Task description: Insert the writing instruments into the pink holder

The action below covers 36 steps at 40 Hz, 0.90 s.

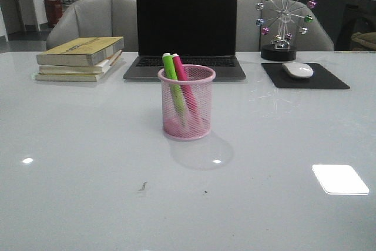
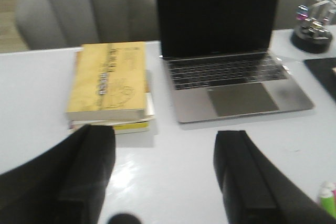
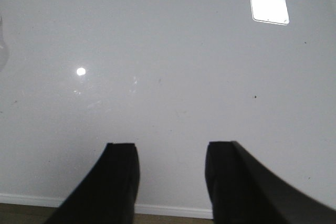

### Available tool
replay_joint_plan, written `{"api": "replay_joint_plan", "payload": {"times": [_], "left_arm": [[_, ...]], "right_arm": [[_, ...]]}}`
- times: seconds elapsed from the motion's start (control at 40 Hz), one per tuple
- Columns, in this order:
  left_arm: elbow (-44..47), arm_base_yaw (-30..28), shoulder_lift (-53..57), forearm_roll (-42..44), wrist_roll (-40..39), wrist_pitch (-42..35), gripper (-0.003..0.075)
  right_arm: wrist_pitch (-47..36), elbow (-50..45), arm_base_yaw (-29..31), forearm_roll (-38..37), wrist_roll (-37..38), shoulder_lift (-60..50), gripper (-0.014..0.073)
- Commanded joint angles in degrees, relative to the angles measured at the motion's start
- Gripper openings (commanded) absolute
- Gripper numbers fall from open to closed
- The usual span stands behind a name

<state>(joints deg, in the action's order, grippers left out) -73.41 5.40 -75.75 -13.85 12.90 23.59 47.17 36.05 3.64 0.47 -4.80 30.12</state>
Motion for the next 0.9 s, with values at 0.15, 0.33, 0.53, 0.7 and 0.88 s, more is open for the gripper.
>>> {"api": "replay_joint_plan", "payload": {"times": [0.15, 0.33, 0.53, 0.7, 0.88], "left_arm": [[-1.44, -14.15, 12.72, 0.38, 0.0, 13.19, 0.0477], [3.66, -15.49, 19.37, -0.41, -1.66, 15.79, 0.0426], [13.01, -15.49, 27.1, -0.68, -1.66, 15.38, 0.0381], [24.08, -14.12, 33.01, -5.01, -1.54, 11.48, 0.0381], [30.72, -9.4, 35.96, -4.0, 1.45, 7.62, 0.0381]], "right_arm": [[-4.48, 1.57, 0.37, -0.77, -0.09, 0.09, 0.0415], [-4.04, 1.57, 0.37, -0.47, -0.09, 0.09, 0.0415], [-3.78, 1.57, 0.37, -0.47, -0.09, 0.09, 0.0415], [-3.72, 1.57, 0.37, -0.47, -0.09, 0.09, 0.0415], [-2.89, 1.57, 0.37, -0.47, -0.09, 0.09, 0.0415]]}}
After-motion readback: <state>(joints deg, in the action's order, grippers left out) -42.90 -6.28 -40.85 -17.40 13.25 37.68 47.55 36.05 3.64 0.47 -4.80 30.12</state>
